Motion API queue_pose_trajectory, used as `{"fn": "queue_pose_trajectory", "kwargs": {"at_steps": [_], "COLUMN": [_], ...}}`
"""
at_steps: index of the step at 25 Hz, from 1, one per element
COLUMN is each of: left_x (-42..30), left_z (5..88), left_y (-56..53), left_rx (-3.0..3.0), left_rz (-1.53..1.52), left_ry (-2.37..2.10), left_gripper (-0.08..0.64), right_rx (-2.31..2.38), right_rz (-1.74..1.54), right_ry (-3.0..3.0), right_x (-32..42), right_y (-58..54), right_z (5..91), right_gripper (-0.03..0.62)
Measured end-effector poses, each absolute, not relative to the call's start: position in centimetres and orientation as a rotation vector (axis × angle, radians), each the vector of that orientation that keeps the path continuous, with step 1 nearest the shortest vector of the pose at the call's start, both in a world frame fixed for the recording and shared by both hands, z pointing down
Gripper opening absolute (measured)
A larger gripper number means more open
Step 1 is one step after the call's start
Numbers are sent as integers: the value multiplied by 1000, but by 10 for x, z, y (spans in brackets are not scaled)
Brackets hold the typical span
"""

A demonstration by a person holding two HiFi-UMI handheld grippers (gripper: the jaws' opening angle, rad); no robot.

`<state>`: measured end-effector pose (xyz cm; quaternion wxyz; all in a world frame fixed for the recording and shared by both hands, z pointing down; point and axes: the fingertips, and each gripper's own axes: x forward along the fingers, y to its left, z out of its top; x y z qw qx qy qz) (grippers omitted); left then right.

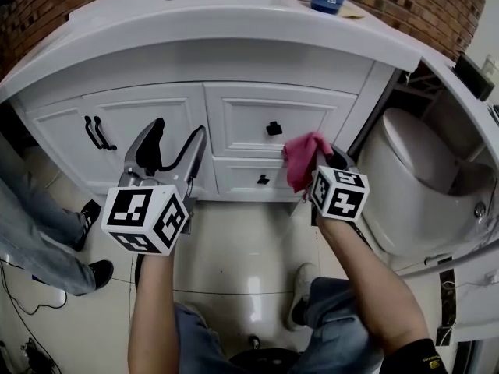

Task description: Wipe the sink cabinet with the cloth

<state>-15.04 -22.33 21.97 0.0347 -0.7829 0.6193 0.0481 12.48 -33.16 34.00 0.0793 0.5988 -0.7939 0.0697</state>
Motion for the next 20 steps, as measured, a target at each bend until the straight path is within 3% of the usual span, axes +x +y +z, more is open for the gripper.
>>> {"fn": "queue_pose_trajectory", "kwargs": {"at_steps": [8, 20], "left_x": [-144, -169], "left_z": [222, 221], "left_y": [-224, -216], "left_rx": [-2412, -2364], "left_rz": [131, 112], "left_ry": [1895, 1942], "left_gripper": [321, 319], "right_rx": [1910, 1235], "right_rz": [266, 105], "right_ry": [-2302, -2664], "right_x": [162, -91], "right_y": [-332, -286], "right_z": [345, 366], "right_gripper": [25, 25]}}
